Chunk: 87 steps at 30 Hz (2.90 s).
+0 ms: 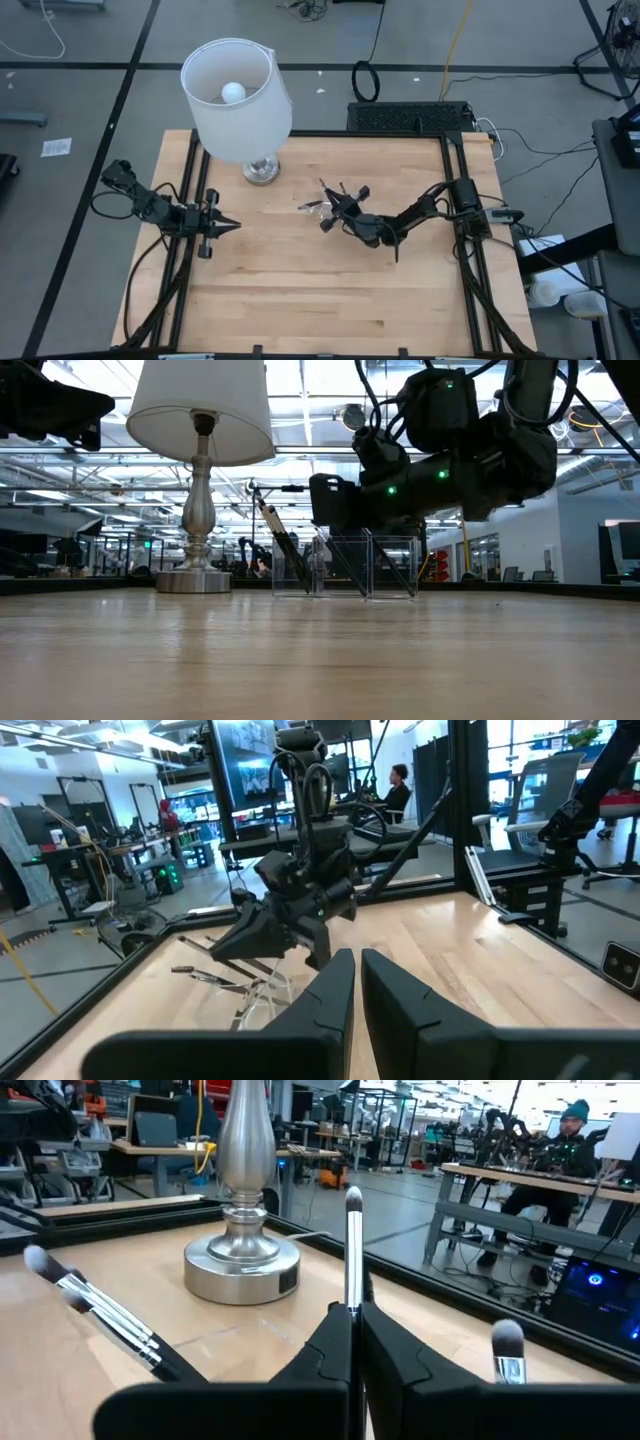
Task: Sort items
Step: Put the eyeshadow brush into the transparent organizer, then return to Home Position
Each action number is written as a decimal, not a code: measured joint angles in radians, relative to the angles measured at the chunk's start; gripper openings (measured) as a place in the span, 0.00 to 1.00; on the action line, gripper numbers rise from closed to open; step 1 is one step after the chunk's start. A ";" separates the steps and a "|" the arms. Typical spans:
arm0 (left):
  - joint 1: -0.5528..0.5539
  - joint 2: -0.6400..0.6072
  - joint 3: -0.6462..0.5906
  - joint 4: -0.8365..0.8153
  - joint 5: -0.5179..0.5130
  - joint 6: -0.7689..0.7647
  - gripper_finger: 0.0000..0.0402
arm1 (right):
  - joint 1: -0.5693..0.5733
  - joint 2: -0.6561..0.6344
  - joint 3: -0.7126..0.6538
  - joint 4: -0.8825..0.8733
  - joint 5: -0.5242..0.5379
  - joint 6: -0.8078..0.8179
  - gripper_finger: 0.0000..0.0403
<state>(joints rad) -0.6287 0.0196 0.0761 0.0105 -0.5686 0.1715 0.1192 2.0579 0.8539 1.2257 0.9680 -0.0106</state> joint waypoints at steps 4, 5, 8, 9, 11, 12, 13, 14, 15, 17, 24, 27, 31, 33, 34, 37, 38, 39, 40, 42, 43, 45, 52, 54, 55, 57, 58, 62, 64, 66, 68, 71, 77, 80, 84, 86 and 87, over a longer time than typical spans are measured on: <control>0.000 0.000 0.000 0.000 0.000 0.000 0.08 | 0.012 0.000 0.000 -0.017 0.001 0.032 0.00; 0.000 0.000 0.000 0.000 0.000 0.000 0.08 | 0.014 0.000 0.000 -0.028 0.001 0.043 0.00; 0.000 0.000 0.000 0.000 0.001 0.003 0.08 | 0.015 0.000 0.000 -0.065 0.004 0.074 0.00; 0.000 0.000 0.000 0.000 0.001 0.003 0.08 | 0.015 -0.001 0.000 -0.065 0.005 0.082 0.00; 0.000 0.000 0.000 0.000 0.001 0.003 0.08 | 0.014 -0.001 0.000 -0.072 0.005 0.102 0.00; 0.000 0.000 0.000 0.000 0.001 0.003 0.08 | 0.013 -0.002 0.000 -0.081 0.005 0.112 0.00; 0.000 0.000 0.000 0.000 0.001 0.003 0.08 | 0.013 -0.002 0.001 -0.091 0.005 0.121 0.00; 0.000 0.000 0.000 0.000 0.001 0.003 0.08 | 0.013 -0.003 0.002 -0.096 0.005 0.124 0.00; 0.000 0.000 0.000 0.000 0.001 0.003 0.08 | 0.014 -0.003 0.002 -0.097 0.005 0.125 0.00; 0.000 0.000 0.000 0.000 0.001 0.003 0.08 | 0.014 -0.003 0.002 -0.096 0.005 0.124 0.00; 0.000 0.000 0.000 0.001 0.001 0.007 0.08 | 0.013 -0.003 0.001 -0.098 0.000 0.123 0.00; 0.000 0.000 0.000 0.001 0.001 0.006 0.08 | 0.013 -0.002 0.001 -0.098 -0.002 0.123 0.02; 0.000 0.000 0.000 0.001 0.001 0.004 0.08 | 0.013 -0.002 0.000 -0.089 -0.003 0.123 0.05; 0.000 0.000 0.000 0.001 0.001 0.004 0.08 | 0.013 -0.002 0.000 -0.088 -0.003 0.123 0.06; 0.000 0.000 0.000 0.001 0.001 0.004 0.08 | 0.013 -0.002 0.000 -0.088 -0.003 0.123 0.07; 0.000 0.000 0.000 0.001 0.001 0.004 0.08 | 0.013 -0.002 0.000 -0.087 -0.003 0.126 0.07; 0.000 0.000 0.000 0.001 0.001 0.004 0.08 | 0.013 -0.002 0.000 -0.087 -0.004 0.126 0.07; 0.000 0.000 0.000 0.001 0.001 0.004 0.08 | 0.013 -0.002 0.000 -0.087 -0.004 0.126 0.06; 0.000 0.000 0.000 0.001 0.001 0.004 0.08 | 0.013 -0.001 0.000 -0.087 -0.004 0.126 0.07; 0.000 0.000 0.000 0.001 0.001 0.004 0.08 | 0.013 -0.001 0.000 -0.087 -0.004 0.126 0.07; 0.000 0.000 0.000 0.001 0.001 0.004 0.08 | 0.013 -0.001 0.000 -0.087 -0.004 0.126 0.08; 0.000 0.000 0.000 0.001 0.001 0.004 0.08 | 0.012 -0.001 0.000 -0.086 -0.010 0.126 0.09; 0.000 0.000 0.000 0.001 0.002 0.003 0.08 | 0.008 -0.001 0.000 -0.078 -0.052 0.126 0.15; 0.000 0.000 0.000 0.002 0.002 0.003 0.08 | 0.008 -0.001 -0.001 -0.068 -0.052 0.115 0.16; 0.000 0.000 0.000 0.001 0.002 0.003 0.08 | 0.008 -0.004 -0.001 -0.063 -0.052 0.093 0.17; 0.000 0.000 0.000 0.002 0.002 0.003 0.08 | 0.015 -0.015 -0.003 -0.041 -0.052 0.033 0.17; 0.000 0.000 0.000 0.001 0.002 0.003 0.08 | 0.020 -0.032 -0.003 -0.034 -0.052 0.000 0.17; 0.000 0.000 0.000 0.002 0.002 0.003 0.08 | 0.069 -0.146 -0.003 -0.013 -0.052 -0.149 0.17; 0.000 0.000 0.000 0.002 0.002 0.003 0.08 | 0.104 -0.213 -0.003 -0.014 -0.056 -0.252 0.16; 0.000 0.000 0.000 0.002 0.002 0.007 0.08 | 0.144 -0.287 -0.006 -0.014 -0.071 -0.372 0.15; 0.000 0.000 0.000 0.002 -0.006 0.009 0.08 | 0.186 -0.375 -0.038 -0.038 -0.137 -0.484 0.13; 0.000 0.000 0.000 0.002 -0.029 0.036 0.08 | 0.228 -0.530 -0.122 -0.168 -0.342 -0.511 0.08; 0.000 0.000 0.000 0.059 -0.206 0.035 0.08 | 0.206 -0.915 -0.321 -0.467 -0.542 -0.270 0.02; 0.000 0.000 0.030 0.051 -0.250 0.065 0.08 | 0.149 -1.118 -0.406 -0.607 -0.744 -0.159 0.01; 0.000 0.000 0.114 -0.056 -0.261 0.112 0.08 | 0.110 -1.331 -0.525 -0.624 -0.842 -0.075 0.00; 0.007 0.001 0.144 -0.072 -0.284 0.130 0.08 | 0.101 -1.417 -0.588 -0.626 -0.843 -0.068 0.00; 0.019 0.002 0.152 -0.067 -0.293 0.140 0.08 | 0.094 -1.456 -0.620 -0.635 -0.843 -0.048 0.00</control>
<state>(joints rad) -0.6098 0.0221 0.2285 -0.0568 -0.8612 0.3116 0.2134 0.6017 0.2341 0.5905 0.1247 -0.0587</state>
